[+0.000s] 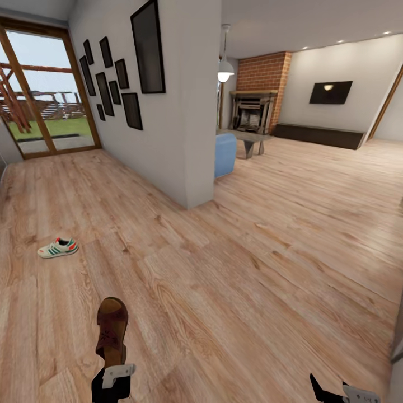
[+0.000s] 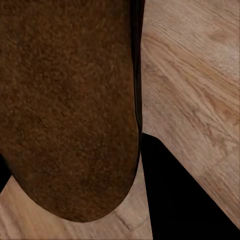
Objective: Pick up the two gym shoes and the two sandals from the corridor floor and place them onto the hallstand (shoe rack) in the corridor, making sure they are on the rack and not on the floor. Arrange them so the two gym shoes are next to each other and the two sandals are next to each other.
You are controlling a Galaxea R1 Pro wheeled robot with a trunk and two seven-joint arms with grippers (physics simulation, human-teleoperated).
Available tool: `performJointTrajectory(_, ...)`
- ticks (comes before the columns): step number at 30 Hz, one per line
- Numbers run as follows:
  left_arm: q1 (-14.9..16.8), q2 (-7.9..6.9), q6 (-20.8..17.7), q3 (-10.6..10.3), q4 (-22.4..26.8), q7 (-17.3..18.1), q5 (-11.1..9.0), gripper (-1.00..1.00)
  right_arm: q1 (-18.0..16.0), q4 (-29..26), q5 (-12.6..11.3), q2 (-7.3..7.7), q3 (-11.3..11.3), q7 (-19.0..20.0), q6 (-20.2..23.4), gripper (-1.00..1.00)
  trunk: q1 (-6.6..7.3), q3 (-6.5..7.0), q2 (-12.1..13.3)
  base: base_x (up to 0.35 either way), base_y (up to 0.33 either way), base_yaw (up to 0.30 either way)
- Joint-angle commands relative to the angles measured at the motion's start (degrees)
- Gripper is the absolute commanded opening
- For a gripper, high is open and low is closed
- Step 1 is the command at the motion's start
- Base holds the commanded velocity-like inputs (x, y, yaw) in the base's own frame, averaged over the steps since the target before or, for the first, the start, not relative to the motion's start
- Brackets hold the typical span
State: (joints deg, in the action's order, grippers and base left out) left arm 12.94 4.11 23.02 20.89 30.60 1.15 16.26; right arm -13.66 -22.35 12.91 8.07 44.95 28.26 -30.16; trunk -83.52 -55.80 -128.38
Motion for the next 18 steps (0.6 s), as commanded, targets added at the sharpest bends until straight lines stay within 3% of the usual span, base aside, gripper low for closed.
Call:
performJointTrajectory(1,0.1,0.07,0.2,0.5,0.0,0.1,0.8,-1.0,-0.1,0.0,0.5,-0.03,0.5,0.3,-0.2,1.0,-0.02,-0.07,0.0,0.338,0.0,0.277)
performJointTrajectory(18,0.1,0.02,0.3,0.6,-0.8,0.1,0.8,-1.0,-0.1,0.0,0.4,-0.06,0.5,0.3,-0.3,1.0,-0.02,-0.43,0.0,0.338,0.0,0.277)
